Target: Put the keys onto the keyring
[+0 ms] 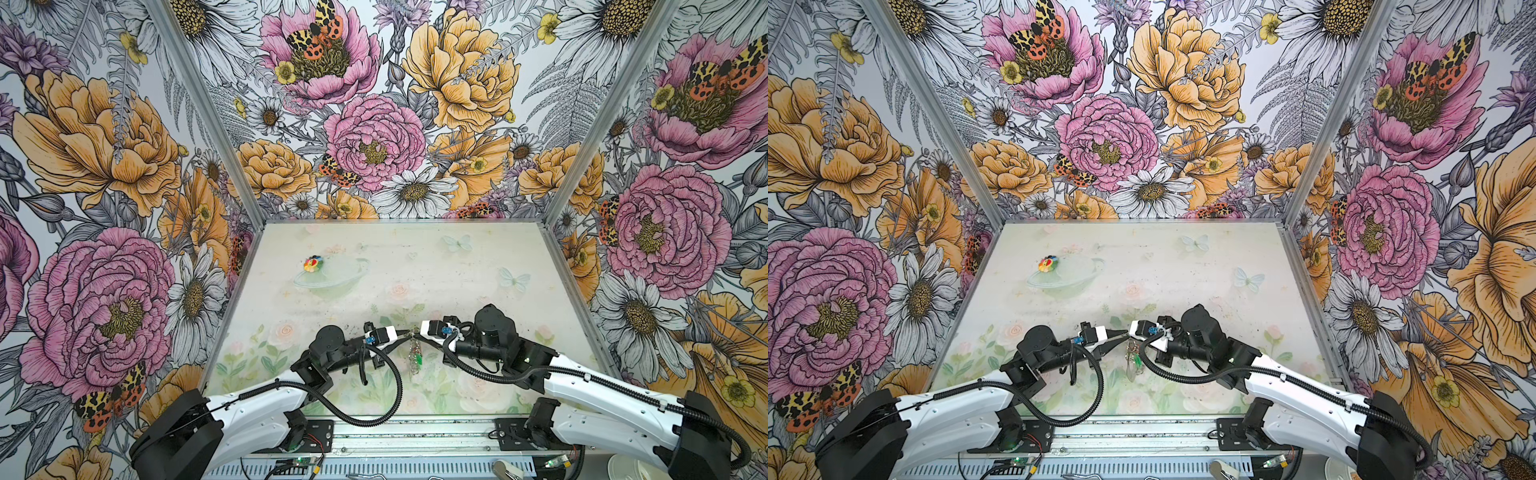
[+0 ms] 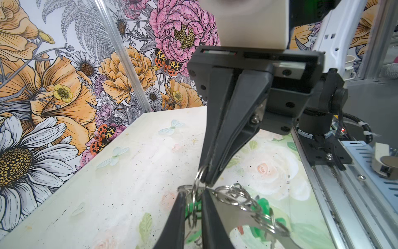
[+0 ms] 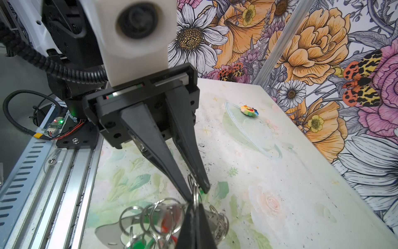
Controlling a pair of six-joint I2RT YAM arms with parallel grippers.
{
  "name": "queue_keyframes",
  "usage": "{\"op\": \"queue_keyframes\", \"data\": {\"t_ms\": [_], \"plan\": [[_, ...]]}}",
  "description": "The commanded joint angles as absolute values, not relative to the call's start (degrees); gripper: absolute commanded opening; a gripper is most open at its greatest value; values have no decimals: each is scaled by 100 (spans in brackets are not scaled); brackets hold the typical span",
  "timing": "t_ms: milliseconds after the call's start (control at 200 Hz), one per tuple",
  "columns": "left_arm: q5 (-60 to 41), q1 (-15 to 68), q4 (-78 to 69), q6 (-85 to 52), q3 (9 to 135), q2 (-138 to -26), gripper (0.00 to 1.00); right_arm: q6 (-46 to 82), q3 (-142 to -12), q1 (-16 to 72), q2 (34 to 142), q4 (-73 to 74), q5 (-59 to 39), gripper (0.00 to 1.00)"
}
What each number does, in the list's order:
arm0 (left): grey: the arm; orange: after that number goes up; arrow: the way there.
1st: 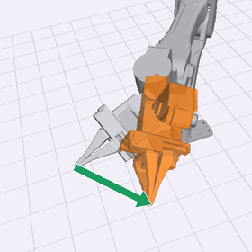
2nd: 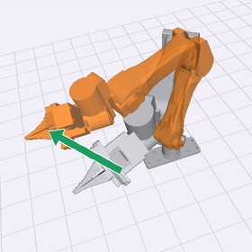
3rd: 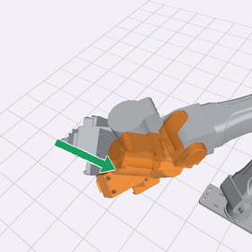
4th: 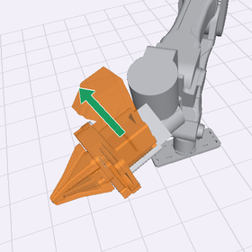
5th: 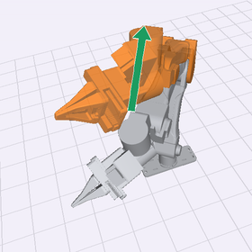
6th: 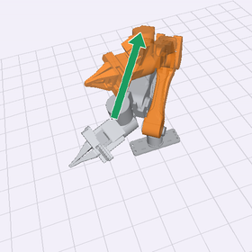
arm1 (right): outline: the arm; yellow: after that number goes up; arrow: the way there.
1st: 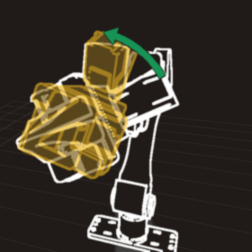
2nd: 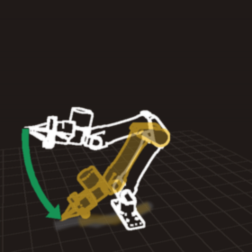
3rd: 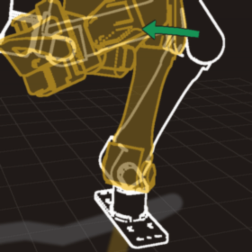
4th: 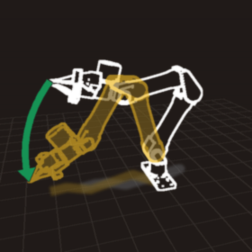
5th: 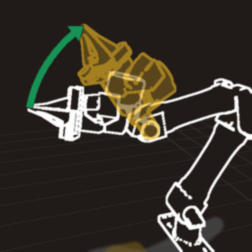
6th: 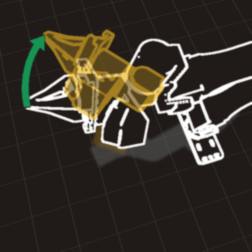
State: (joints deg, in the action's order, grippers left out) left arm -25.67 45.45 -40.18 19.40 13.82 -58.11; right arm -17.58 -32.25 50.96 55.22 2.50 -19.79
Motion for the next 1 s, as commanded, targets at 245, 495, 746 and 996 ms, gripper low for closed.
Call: {"op": "queue_keyframes", "data": {"t_ms": [245,495,746,996], "plan": [[-2496,4532,-3883,1882,1598,-5810,0,-1791,-3214,5067,5608,660,-2096,0],[-2191,4579,-3432,2073,1759,-5795,0,-1936,-3218,4998,5472,436,-1996,7],[-2022,4755,-2361,2732,1932,-5470,0,-2556,-3488,4958,5193,-619,-1956,21],[-2202,4790,-2162,2758,2057,-5552,0,-2662,-3682,4958,5421,-747,-2085,23]]}}
